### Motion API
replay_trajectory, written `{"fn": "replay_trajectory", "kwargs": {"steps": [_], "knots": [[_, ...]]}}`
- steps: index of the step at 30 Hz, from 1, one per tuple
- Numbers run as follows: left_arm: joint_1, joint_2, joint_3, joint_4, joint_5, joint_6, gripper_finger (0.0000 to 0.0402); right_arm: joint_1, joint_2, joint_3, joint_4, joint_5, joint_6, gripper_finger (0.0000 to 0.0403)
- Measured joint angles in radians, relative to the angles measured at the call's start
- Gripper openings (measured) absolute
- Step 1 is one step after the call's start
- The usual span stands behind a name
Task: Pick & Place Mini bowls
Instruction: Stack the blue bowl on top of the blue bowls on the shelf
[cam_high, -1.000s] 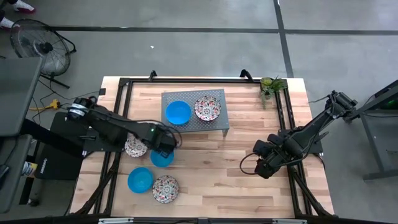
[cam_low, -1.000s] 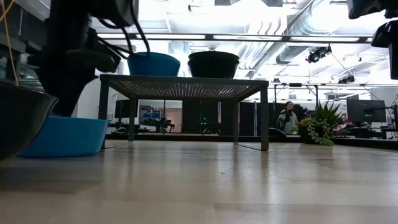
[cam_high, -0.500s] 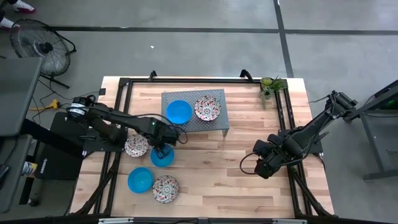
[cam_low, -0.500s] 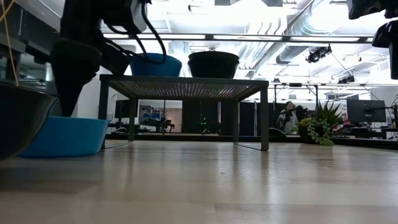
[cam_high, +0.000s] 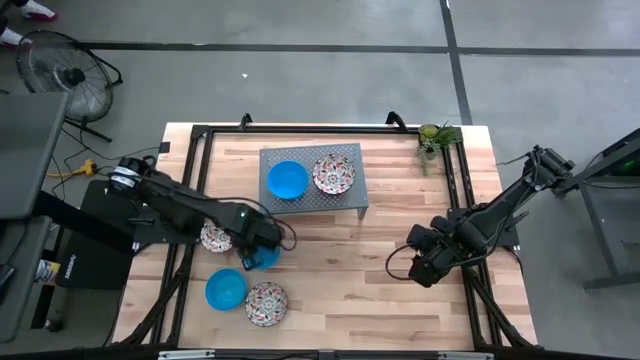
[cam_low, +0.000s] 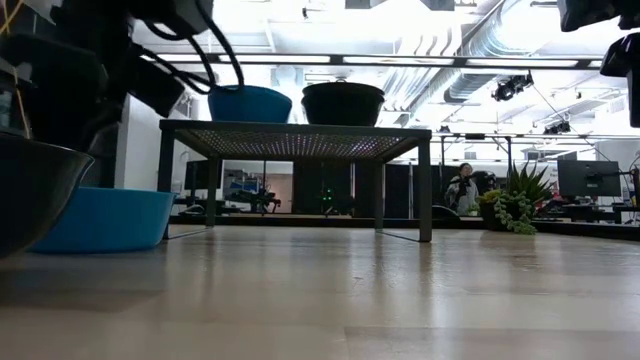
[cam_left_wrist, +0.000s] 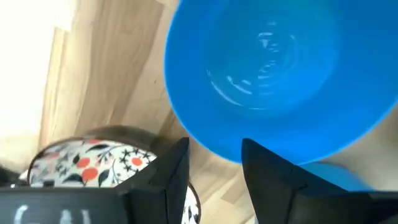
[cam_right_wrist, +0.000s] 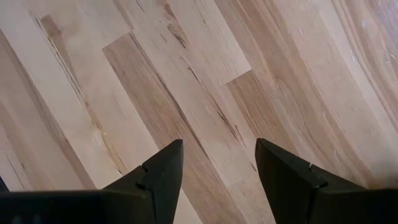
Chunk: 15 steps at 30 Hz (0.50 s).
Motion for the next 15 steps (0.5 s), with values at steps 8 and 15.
{"fn": "replay_trajectory", "kwargs": {"steps": [8, 15], "knots": [[-0.084, 0.002, -0.001, -0.005, 0.026, -0.29, 0.014, 0.0, 0.0, 0.0, 0.002, 0.002, 0.0, 0.0188], [-0.107, 0.001, -0.001, 0.015, 0.027, -0.497, 0.014, 0.0, 0.0, 0.0, 0.002, 0.004, -0.001, 0.0188]]}}
